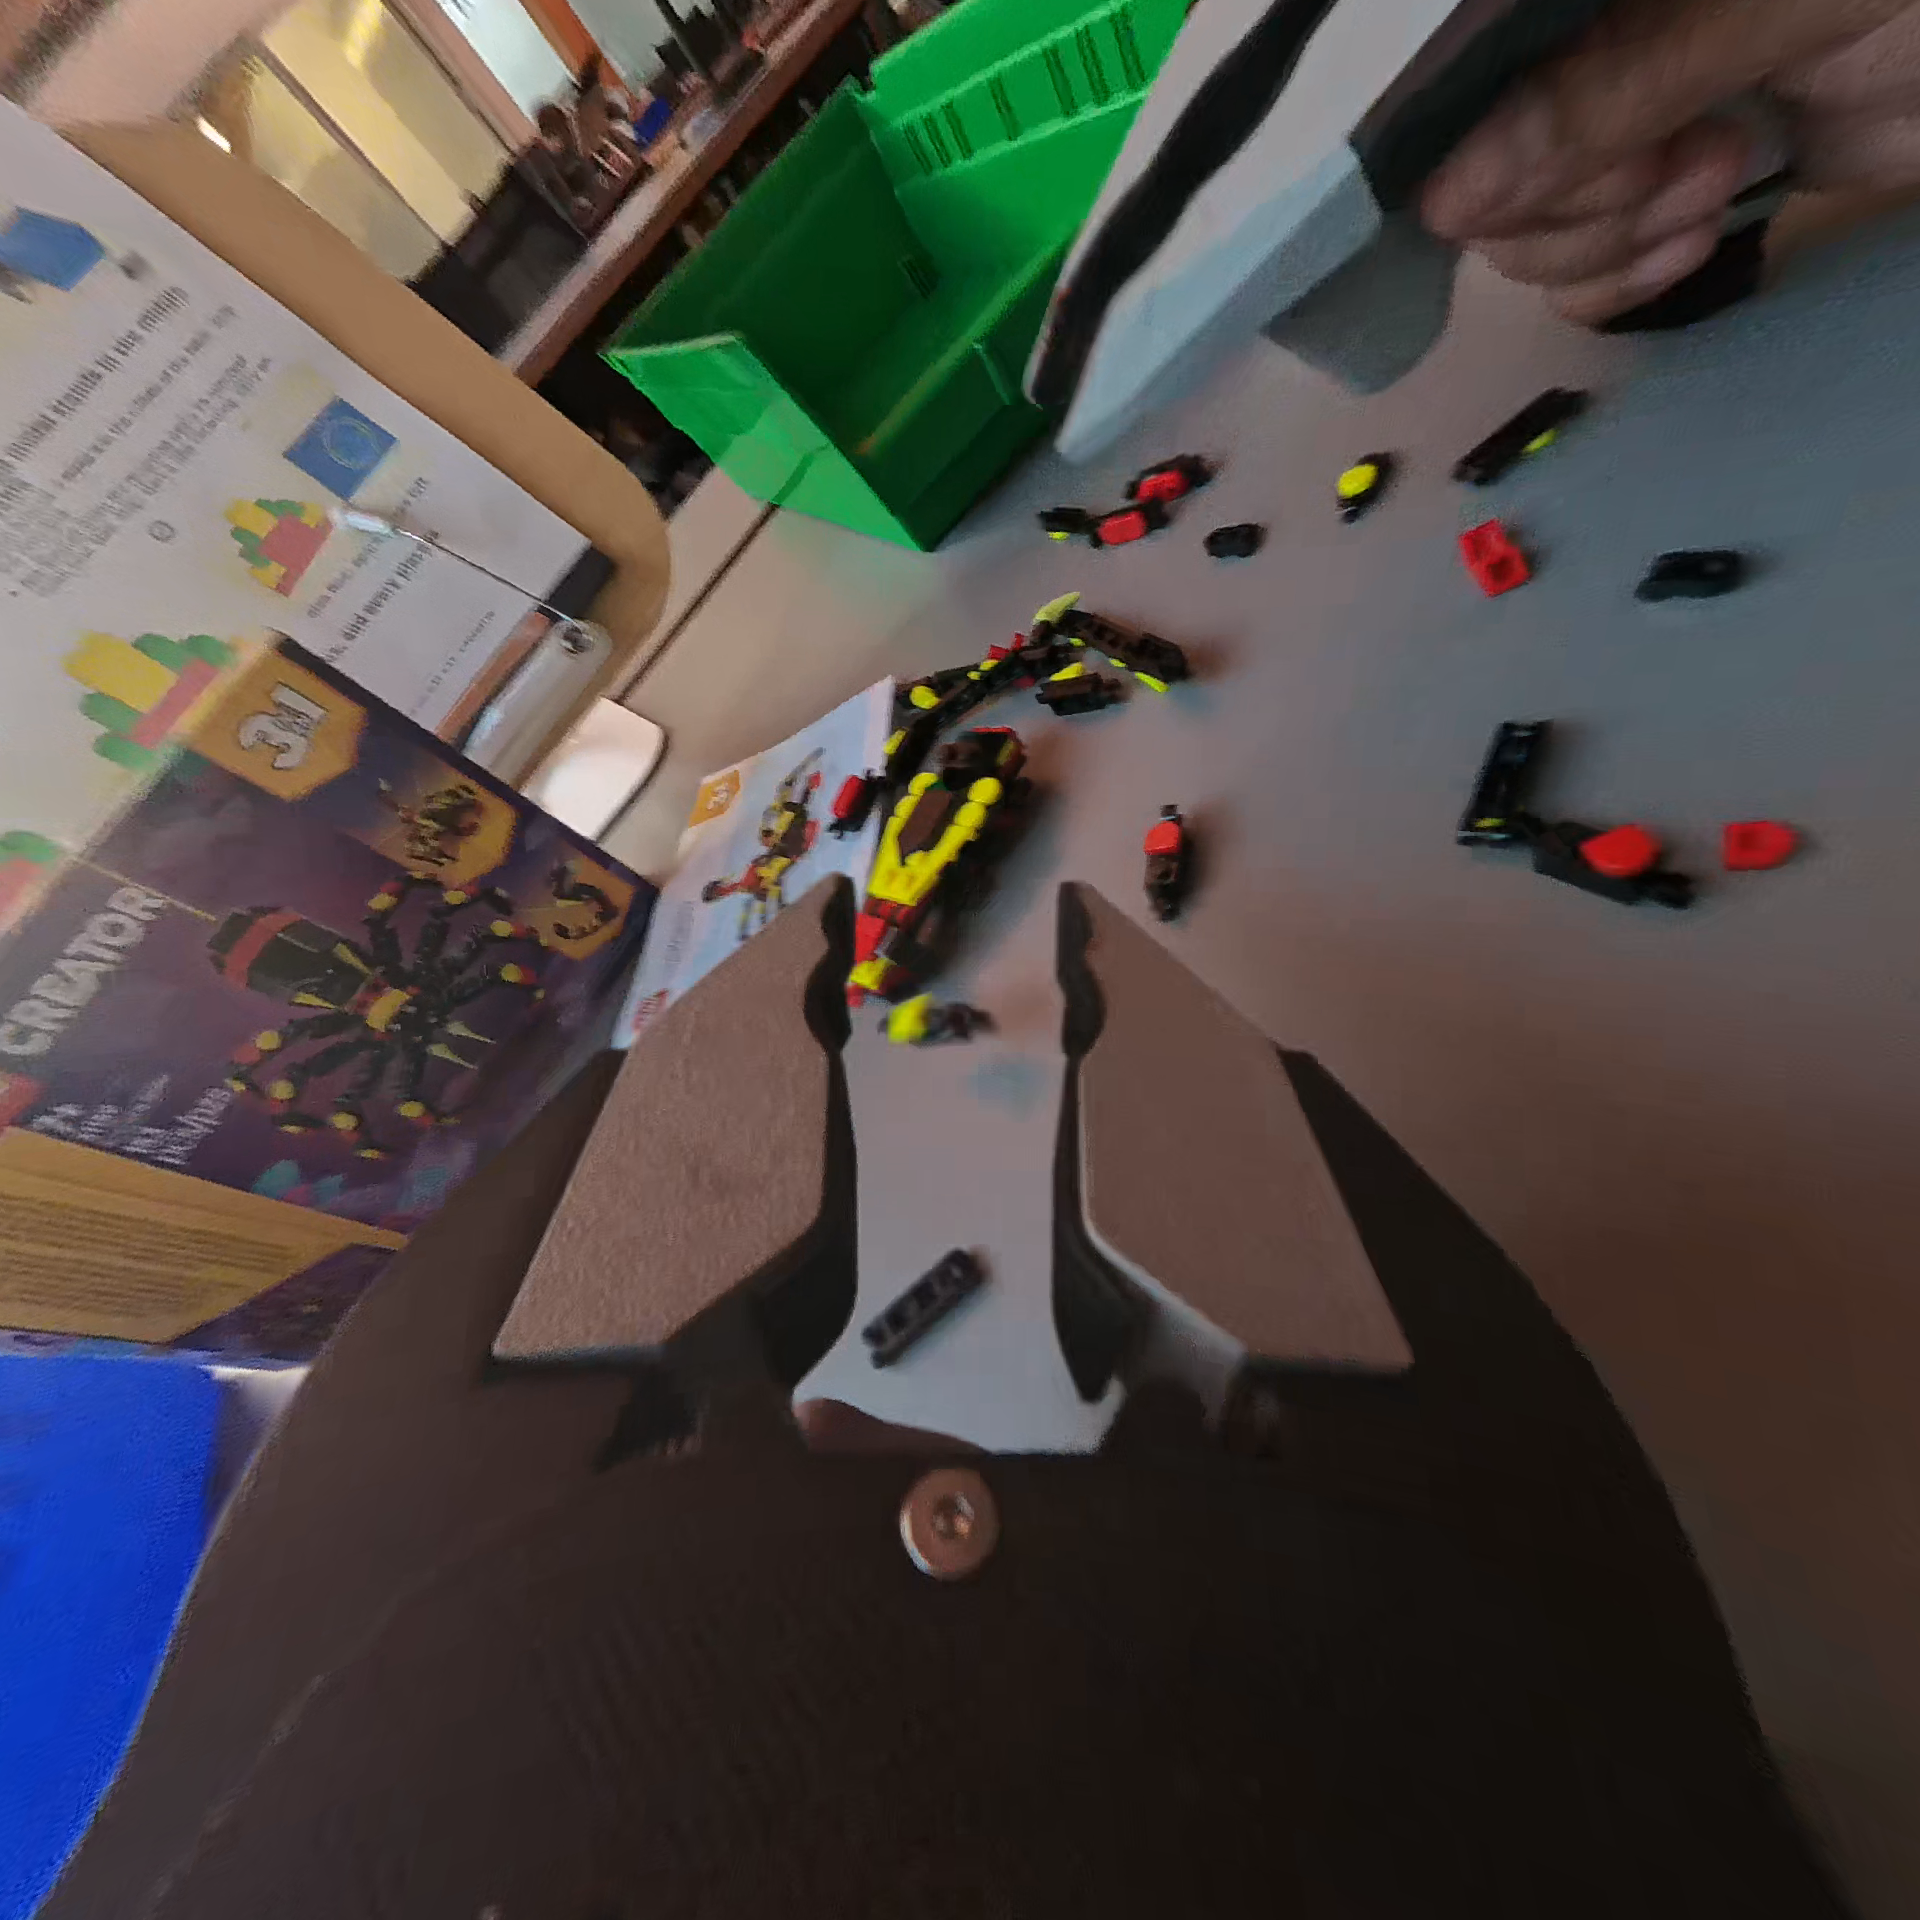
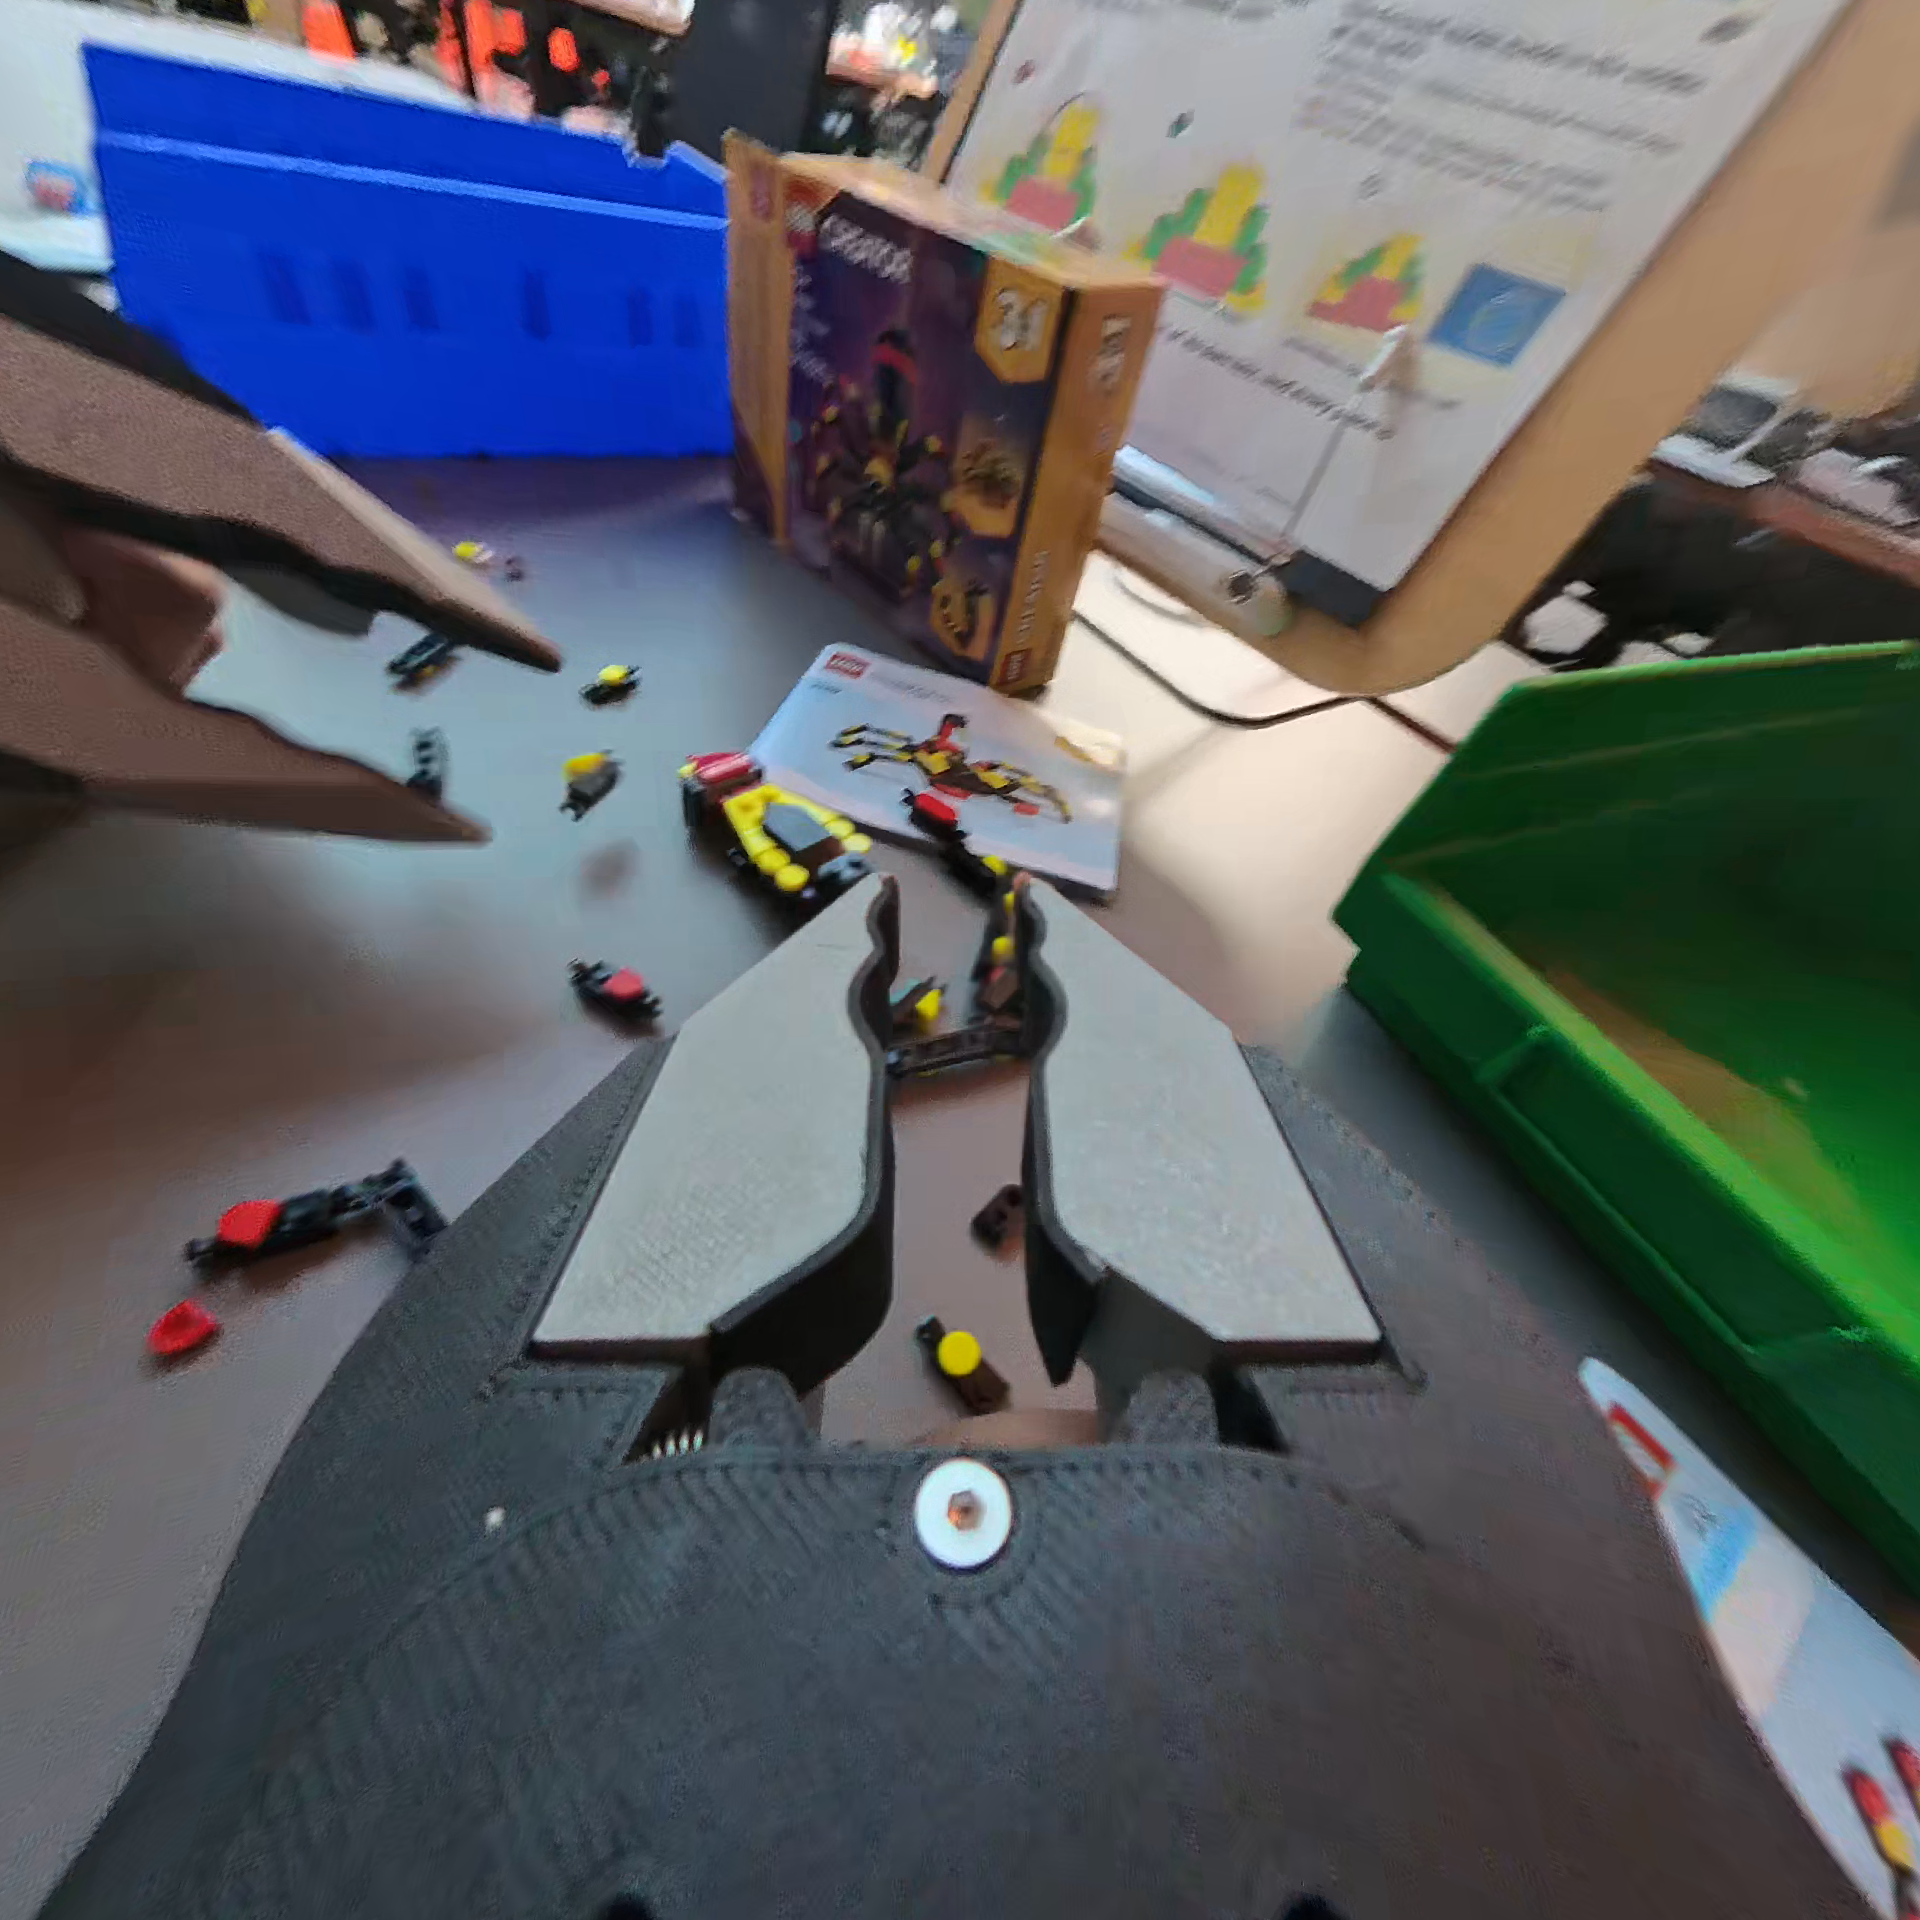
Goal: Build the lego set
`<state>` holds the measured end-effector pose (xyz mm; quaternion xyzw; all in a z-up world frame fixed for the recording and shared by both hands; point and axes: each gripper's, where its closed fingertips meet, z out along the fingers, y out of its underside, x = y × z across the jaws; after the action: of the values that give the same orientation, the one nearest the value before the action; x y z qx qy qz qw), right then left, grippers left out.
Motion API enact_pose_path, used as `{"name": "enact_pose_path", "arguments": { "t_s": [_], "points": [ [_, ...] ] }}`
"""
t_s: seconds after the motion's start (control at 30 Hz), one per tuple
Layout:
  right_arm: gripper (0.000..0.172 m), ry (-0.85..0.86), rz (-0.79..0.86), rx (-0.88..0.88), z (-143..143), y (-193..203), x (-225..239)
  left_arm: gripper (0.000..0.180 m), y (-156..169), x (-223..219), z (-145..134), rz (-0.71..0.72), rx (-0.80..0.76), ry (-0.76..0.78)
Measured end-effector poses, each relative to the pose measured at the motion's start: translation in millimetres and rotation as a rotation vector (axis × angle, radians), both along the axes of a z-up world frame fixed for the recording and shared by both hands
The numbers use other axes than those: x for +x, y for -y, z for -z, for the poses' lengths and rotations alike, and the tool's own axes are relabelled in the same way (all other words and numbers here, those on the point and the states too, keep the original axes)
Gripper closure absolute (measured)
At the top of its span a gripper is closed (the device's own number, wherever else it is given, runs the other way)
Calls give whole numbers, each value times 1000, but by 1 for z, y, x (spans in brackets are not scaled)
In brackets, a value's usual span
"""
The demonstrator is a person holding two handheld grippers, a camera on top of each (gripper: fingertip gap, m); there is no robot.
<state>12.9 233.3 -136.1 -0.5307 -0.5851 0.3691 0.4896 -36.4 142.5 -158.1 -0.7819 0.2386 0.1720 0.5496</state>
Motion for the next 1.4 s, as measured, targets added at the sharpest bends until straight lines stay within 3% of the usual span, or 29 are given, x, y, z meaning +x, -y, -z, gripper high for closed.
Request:
{"name": "enact_pose_path", "arguments": {
  "t_s": [0.13, 0.27, 0.37, 0.57, 0.7, 1.1, 1.27, 1.4],
  "points": [
    [160, -71, 90, 100, -11, -15, 6, 126, 8, 18, -9, 8, -127, 141],
    [161, -20, 194, 172, -5, -30, 8, 127, 22, 5, -40, -30, -57, 205],
    [162, -25, 225, 163, -6, -38, 12, 128, 31, -34, -44, -140, -15, 288],
    [167, -12, 275, 178, -5, -48, 16, 146, 42, -113, -31, -313, 132, 472],
    [168, -20, 276, 153, -5, -48, 16, 164, 43, -115, -27, -243, 122, 621],
    [169, -83, 285, 16, -13, -56, 23, 165, 40, -93, -19, -207, 61, 492],
    [172, -207, 236, -11, -40, -49, 33, 166, 41, -93, -21, -196, 70, 515],
    [172, -130, 212, -127, -18, -56, 29, 166, 41, -92, -20, -191, 64, 511]
  ]
}}
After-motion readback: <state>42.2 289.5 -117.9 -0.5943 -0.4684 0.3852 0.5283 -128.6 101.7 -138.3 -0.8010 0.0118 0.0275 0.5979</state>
